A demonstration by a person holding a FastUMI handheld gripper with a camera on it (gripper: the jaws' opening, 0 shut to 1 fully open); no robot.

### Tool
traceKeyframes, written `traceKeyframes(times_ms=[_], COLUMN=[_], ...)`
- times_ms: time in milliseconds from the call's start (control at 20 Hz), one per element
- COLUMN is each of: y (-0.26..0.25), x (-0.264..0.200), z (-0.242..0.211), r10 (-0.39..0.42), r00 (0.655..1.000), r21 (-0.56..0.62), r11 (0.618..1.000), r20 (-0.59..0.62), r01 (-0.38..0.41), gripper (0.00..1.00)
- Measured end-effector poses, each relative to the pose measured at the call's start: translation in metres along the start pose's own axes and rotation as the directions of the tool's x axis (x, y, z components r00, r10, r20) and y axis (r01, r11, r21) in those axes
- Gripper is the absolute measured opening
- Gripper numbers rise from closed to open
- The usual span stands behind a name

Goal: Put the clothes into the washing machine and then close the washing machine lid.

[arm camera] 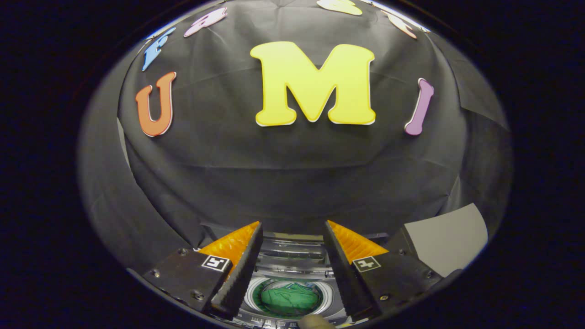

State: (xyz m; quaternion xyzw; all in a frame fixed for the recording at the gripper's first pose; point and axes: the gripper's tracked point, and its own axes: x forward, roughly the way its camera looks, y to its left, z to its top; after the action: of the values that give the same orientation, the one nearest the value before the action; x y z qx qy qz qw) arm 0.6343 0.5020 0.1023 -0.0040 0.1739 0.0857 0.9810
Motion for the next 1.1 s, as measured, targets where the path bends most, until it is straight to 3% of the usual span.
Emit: traceKeyframes(times_ms=[200,550,1100], y=[0.01,-0.008,-0.01], x=[0.044,0.094,0.085], z=[-0.006,-0.027,-0.038], r10=[0.012,-0.083,-0.126], r00=[0.998,0.981,0.978], r21=[0.012,0.045,0.042], r11=[1.0,0.995,0.99], r20=[-0.057,-0.175,-0.168], r01=[-0.012,0.093,0.135], gripper=[0.83,0.84,0.85])
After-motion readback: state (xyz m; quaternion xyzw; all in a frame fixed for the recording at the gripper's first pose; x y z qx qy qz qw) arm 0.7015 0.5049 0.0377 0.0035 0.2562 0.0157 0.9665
